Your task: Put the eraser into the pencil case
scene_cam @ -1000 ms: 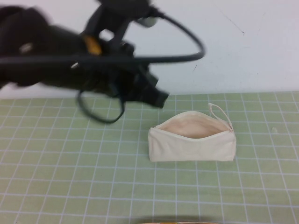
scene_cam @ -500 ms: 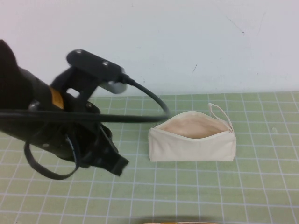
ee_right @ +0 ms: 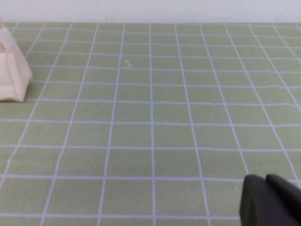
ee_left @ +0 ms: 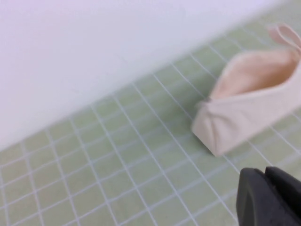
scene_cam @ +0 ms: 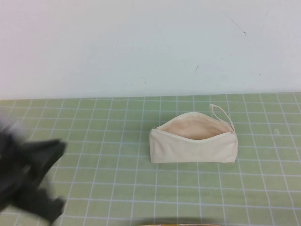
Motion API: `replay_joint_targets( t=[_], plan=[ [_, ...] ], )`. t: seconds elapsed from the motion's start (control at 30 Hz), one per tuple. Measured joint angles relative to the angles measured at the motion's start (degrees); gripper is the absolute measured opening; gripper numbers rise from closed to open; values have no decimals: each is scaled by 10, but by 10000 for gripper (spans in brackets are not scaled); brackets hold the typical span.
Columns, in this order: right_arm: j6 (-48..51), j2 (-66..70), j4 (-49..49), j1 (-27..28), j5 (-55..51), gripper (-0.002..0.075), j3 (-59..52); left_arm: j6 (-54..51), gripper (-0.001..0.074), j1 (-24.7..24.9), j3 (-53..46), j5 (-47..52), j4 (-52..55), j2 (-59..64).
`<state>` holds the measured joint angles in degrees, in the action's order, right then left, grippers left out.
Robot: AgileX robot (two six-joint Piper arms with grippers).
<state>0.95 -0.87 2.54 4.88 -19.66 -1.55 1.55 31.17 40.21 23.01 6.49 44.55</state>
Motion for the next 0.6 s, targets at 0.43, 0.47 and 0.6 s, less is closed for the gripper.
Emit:
replay_joint_targets(
  t=[0.43,0.47,0.6],
  plan=[
    [0,0,0,0,0,-1,0,80,-1,-218,-314,-123,-9,-342],
    [0,0,0,0,0,-1,0,81,-1,-236,-328,-125,-23,-362],
    [0,0,0,0,0,-1,0,85,-1,-295,-380,-123,-53,-429]
  ],
)
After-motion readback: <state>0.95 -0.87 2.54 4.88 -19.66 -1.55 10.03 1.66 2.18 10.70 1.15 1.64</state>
